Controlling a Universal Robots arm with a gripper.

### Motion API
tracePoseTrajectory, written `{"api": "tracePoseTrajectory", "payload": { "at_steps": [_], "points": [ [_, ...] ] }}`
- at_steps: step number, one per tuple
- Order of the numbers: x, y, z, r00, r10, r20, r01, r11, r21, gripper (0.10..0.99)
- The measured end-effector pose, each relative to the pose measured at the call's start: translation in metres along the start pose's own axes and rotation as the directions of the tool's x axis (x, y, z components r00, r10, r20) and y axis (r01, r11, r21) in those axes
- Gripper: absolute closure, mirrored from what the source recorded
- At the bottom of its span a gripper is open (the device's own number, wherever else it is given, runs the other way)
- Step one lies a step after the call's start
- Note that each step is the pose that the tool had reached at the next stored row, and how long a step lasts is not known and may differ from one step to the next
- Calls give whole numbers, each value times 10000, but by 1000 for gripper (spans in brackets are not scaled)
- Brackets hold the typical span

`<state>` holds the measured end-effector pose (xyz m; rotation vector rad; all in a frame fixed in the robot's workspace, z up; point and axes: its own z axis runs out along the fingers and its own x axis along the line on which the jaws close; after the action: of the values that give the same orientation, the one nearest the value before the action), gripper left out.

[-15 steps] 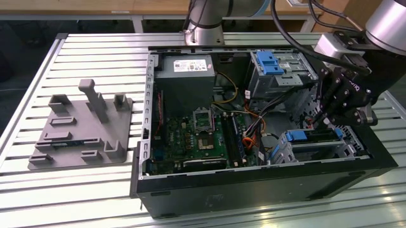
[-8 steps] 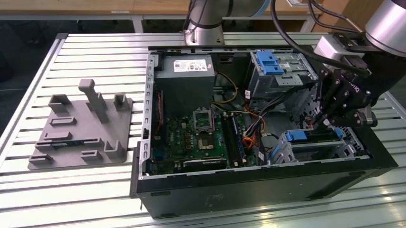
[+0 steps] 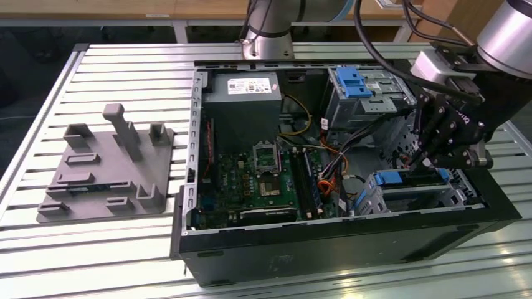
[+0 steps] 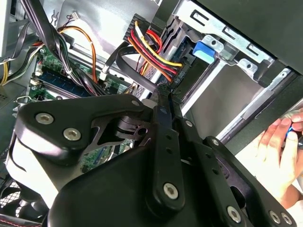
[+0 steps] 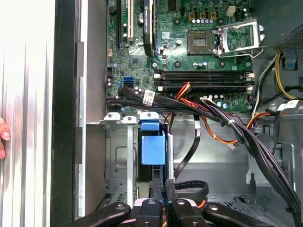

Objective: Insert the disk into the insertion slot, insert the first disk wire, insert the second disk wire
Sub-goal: 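Insert the second disk wire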

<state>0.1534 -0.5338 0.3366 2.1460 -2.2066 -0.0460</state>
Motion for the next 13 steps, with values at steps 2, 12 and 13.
{"api": "tracePoseTrajectory", "payload": {
  "at_steps": [2, 12, 13],
  "points": [
    [0, 0, 5, 10000, 0, 1, 0, 10000, 0, 937],
    [-1, -2, 32, 10000, 0, 0, 0, 10000, -1, 937],
    [-1, -2, 35, 10000, 0, 0, 0, 10000, -1, 937]
  ]
}}
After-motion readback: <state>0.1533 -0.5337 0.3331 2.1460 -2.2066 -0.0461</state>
